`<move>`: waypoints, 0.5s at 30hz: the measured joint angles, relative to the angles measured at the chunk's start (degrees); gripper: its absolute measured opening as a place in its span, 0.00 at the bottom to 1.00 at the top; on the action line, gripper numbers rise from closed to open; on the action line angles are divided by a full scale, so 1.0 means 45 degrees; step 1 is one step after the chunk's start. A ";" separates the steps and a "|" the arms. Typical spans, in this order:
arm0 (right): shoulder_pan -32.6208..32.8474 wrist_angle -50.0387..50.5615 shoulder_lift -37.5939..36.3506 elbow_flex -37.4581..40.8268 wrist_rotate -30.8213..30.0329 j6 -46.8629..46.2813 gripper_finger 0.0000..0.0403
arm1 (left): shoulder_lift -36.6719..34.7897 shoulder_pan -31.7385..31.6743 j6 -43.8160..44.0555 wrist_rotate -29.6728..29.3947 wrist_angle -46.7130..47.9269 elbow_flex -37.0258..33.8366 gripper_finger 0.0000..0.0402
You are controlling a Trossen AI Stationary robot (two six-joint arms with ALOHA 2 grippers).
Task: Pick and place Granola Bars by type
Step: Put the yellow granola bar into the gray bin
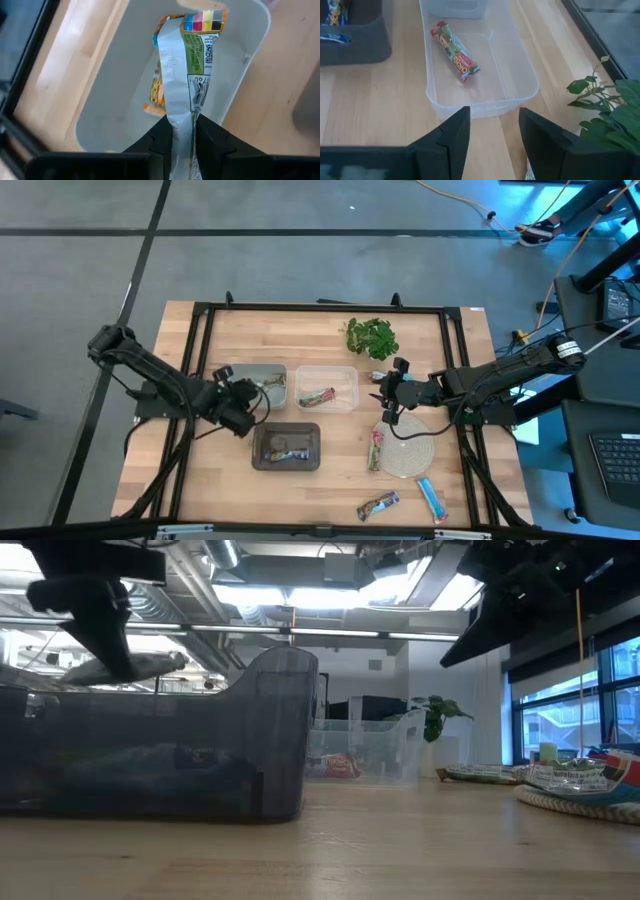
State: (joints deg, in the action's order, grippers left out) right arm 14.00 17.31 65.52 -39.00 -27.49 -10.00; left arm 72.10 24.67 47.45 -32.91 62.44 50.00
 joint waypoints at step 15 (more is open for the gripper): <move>0.0000 -0.0090 0.0000 0.0000 0.0005 -0.0478 0.43 | -0.0079 -0.4337 -0.6746 0.3247 -0.2658 -0.0201 0.15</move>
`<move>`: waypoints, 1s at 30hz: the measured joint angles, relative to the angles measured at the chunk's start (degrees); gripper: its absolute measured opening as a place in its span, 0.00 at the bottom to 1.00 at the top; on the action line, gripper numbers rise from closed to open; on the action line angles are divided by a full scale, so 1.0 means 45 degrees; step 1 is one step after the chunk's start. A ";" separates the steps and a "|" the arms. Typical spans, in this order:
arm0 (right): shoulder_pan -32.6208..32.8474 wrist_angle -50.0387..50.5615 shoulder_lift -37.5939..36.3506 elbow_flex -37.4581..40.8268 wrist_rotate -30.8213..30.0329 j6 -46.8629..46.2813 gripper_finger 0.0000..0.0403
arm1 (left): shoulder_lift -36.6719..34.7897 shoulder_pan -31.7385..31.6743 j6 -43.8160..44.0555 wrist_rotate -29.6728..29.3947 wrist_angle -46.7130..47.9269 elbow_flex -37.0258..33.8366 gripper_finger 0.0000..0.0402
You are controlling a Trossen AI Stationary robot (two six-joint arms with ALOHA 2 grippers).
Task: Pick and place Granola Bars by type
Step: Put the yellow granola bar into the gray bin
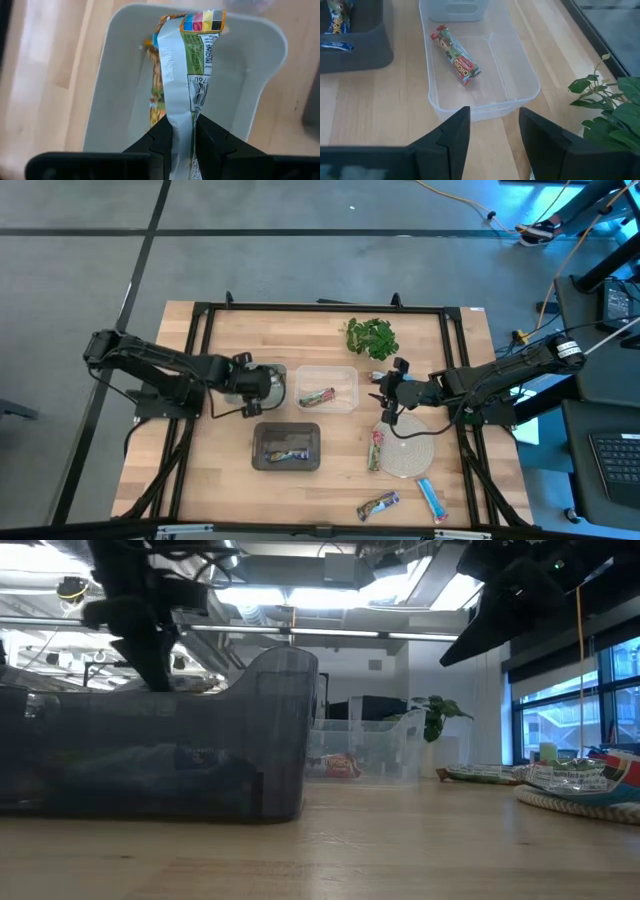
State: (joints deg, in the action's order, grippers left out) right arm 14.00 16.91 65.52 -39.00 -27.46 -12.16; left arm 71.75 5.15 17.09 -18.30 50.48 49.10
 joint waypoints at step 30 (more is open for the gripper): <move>0.0112 0.0465 -0.0005 -0.0005 0.2405 -0.5190 0.43 | 0.0005 -0.1278 -0.2076 0.1351 -0.1560 0.0000 0.15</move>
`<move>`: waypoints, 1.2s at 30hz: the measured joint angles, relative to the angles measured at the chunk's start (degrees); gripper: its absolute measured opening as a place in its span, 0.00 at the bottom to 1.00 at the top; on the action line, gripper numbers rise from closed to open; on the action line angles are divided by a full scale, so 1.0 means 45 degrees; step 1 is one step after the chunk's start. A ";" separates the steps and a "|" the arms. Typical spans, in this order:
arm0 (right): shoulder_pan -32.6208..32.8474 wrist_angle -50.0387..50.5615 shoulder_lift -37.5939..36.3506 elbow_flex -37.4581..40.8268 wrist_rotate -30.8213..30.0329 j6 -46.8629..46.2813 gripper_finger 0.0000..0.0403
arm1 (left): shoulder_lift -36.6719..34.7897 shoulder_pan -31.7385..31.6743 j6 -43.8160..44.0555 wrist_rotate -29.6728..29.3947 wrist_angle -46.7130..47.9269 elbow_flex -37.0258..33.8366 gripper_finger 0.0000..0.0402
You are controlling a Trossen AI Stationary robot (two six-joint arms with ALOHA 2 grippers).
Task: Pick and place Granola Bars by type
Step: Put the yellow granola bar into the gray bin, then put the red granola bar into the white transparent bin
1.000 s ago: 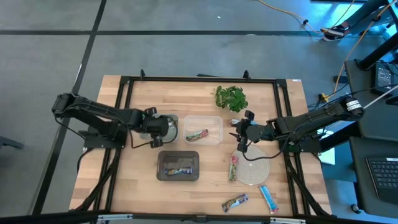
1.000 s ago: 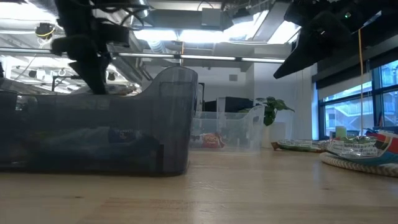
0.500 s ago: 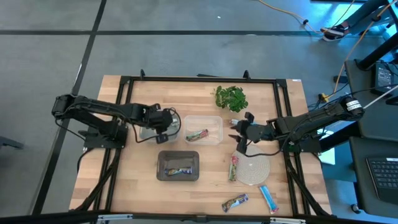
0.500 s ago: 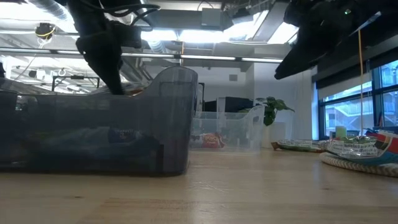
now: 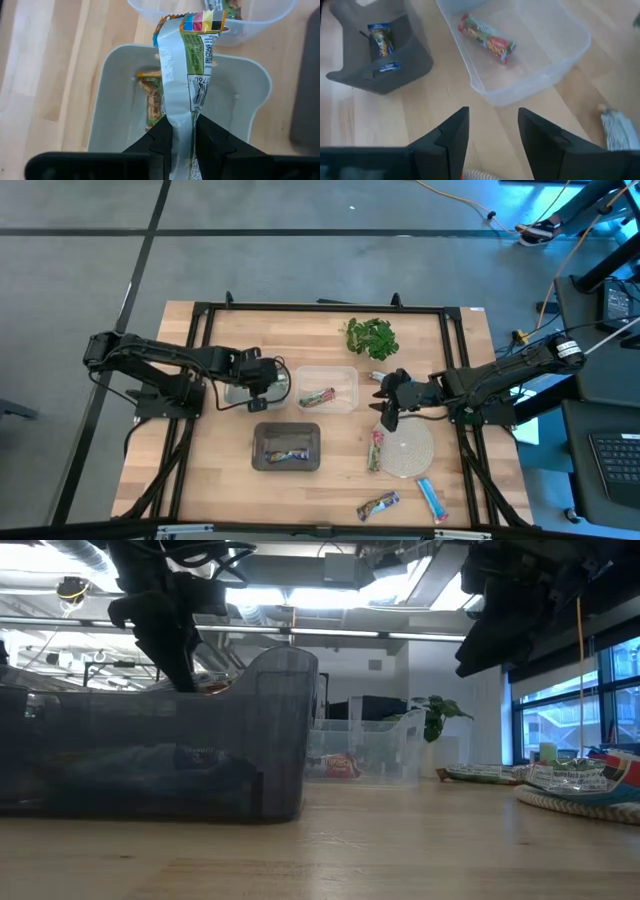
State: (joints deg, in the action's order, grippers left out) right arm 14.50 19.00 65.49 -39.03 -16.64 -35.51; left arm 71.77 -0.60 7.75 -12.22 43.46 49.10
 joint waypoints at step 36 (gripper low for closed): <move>0.2020 0.5308 0.2621 -0.4634 -0.1307 -0.5118 0.43 | -0.2986 -0.0629 -0.2549 0.3628 -0.3056 -0.0396 0.37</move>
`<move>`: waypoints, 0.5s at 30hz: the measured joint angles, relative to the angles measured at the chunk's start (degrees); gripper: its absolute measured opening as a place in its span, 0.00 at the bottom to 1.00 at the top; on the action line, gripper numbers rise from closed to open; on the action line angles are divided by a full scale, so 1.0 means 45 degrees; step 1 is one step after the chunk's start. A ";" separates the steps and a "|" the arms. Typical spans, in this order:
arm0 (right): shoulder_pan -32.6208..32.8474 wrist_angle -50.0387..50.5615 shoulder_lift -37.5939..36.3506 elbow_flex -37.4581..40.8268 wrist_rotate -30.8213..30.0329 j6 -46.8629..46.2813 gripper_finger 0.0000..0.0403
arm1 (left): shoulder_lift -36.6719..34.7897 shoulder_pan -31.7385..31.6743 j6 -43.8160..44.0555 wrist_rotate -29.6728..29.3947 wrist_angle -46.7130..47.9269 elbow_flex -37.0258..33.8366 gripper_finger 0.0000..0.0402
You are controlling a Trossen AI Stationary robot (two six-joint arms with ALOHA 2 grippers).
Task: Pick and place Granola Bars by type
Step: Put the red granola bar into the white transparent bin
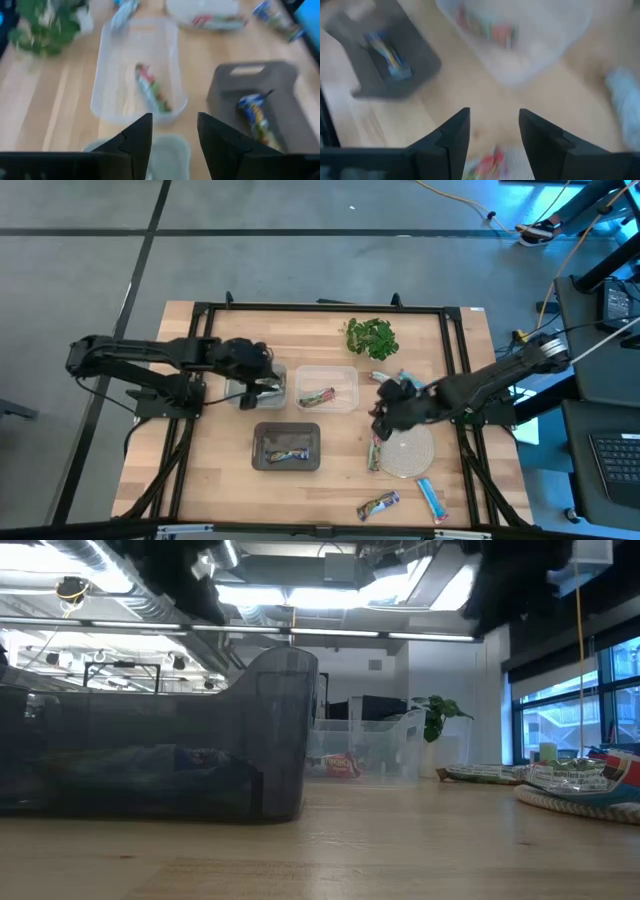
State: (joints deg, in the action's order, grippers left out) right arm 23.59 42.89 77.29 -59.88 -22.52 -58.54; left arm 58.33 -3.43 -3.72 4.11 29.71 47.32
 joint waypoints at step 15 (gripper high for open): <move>0.1281 0.3705 0.6173 -0.3797 0.3014 -0.4903 0.46 | -0.0730 0.0362 -0.0018 0.0158 -0.2123 -0.1937 0.37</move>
State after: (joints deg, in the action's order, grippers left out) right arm 29.36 59.56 105.07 -76.96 -8.96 -80.61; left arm 55.05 -1.80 -3.80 4.82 20.16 38.60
